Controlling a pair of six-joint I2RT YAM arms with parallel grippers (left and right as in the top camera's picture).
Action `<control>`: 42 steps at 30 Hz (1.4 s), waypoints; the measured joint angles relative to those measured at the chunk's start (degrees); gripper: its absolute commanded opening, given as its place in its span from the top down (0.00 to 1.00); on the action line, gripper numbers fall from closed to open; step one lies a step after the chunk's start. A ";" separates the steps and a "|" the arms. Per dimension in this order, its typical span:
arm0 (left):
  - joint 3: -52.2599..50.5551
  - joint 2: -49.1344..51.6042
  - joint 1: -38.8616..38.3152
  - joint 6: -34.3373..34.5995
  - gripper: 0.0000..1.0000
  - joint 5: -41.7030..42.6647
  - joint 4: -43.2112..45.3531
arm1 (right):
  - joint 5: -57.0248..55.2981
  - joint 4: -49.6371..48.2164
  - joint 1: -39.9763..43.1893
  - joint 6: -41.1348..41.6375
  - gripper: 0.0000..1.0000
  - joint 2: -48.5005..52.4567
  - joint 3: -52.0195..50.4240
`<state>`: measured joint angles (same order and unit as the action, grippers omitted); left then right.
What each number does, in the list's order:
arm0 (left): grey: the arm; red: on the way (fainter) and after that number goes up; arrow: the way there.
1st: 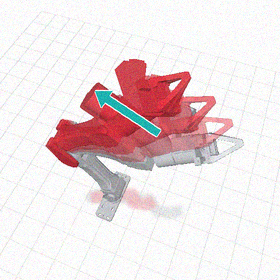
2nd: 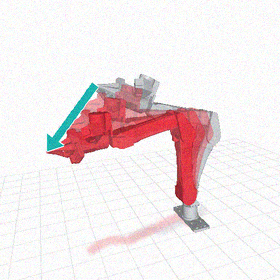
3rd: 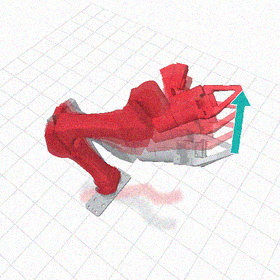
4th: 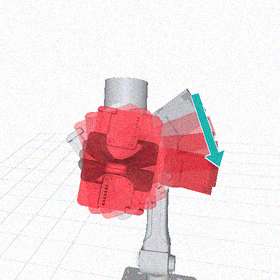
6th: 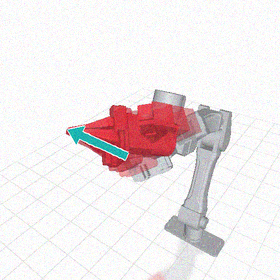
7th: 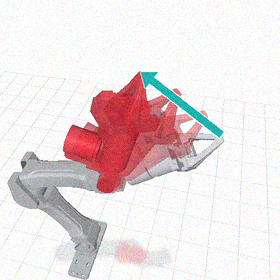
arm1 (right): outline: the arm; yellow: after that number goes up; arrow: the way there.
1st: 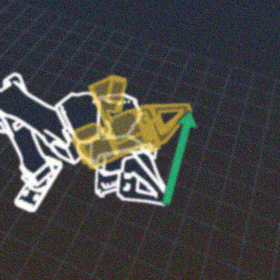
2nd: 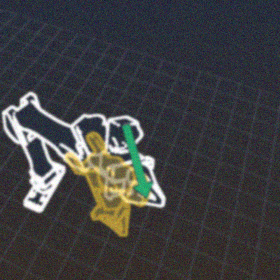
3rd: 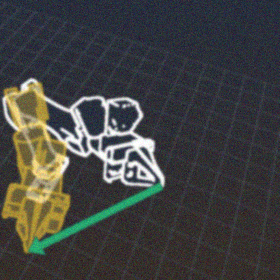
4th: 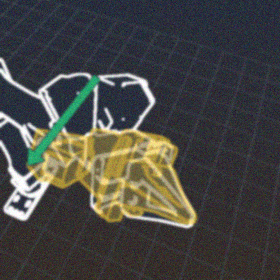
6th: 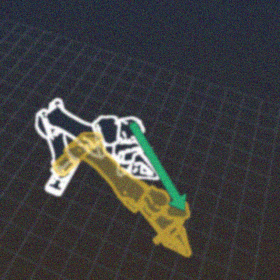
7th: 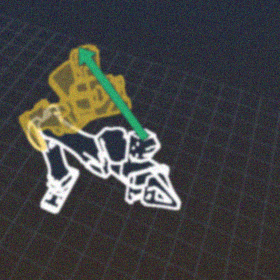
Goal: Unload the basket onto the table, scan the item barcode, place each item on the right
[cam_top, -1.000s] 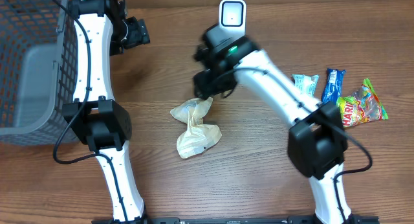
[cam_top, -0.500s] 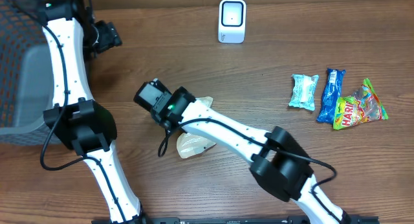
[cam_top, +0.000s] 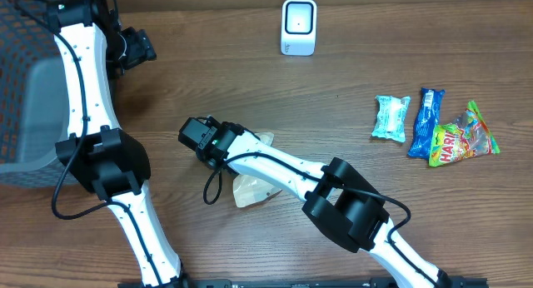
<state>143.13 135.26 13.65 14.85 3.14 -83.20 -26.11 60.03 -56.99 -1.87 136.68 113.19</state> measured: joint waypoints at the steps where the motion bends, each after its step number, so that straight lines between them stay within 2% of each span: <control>1: 0.00 0.00 0.00 0.00 0.13 0.00 -0.09 | -0.13 0.02 0.00 0.02 0.77 0.00 0.00; 3: 0.00 0.00 0.00 0.00 0.13 0.00 -0.20 | -0.63 0.22 0.00 -0.04 0.89 0.00 0.07; 5: 0.00 0.00 0.00 0.00 0.13 0.00 -0.22 | -1.11 1.44 0.00 -0.09 0.95 0.00 0.83; 11: 0.00 0.00 -0.07 -0.11 0.19 0.00 -1.27 | 5.57 7.41 1.20 0.22 0.96 0.00 4.92; 18: 0.00 0.00 -1.44 -2.01 0.16 -0.22 -1.27 | 30.73 11.56 10.97 0.72 0.96 -2.40 10.97; 25: 0.00 0.00 -4.13 -3.02 0.12 -0.22 -1.01 | 68.46 11.45 29.90 -4.37 0.96 -6.45 11.26; 30: 0.00 0.00 -5.73 -3.02 0.10 -0.22 -1.42 | 87.17 7.91 38.07 -8.90 0.96 -6.71 4.26; 37: 0.00 0.00 -8.02 -3.02 0.11 -0.20 -2.43 | 106.40 -11.30 41.68 -8.35 0.96 -6.73 -16.74; 39: 0.00 0.00 -8.81 -3.02 0.10 -0.17 -2.40 | 108.76 -14.36 42.47 -6.97 0.79 -6.73 -20.61; 41: 0.00 0.00 -9.62 -3.04 0.11 -0.07 -2.36 | 108.61 -15.15 43.12 -5.77 0.67 -6.73 -22.60; 42: 0.00 0.00 -10.01 -3.04 0.11 0.11 -2.32 | 107.84 -15.10 43.30 -5.49 0.64 -6.73 -22.73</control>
<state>143.13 135.26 3.64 11.81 3.25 -85.52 81.73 44.93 -13.69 -7.35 129.95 90.45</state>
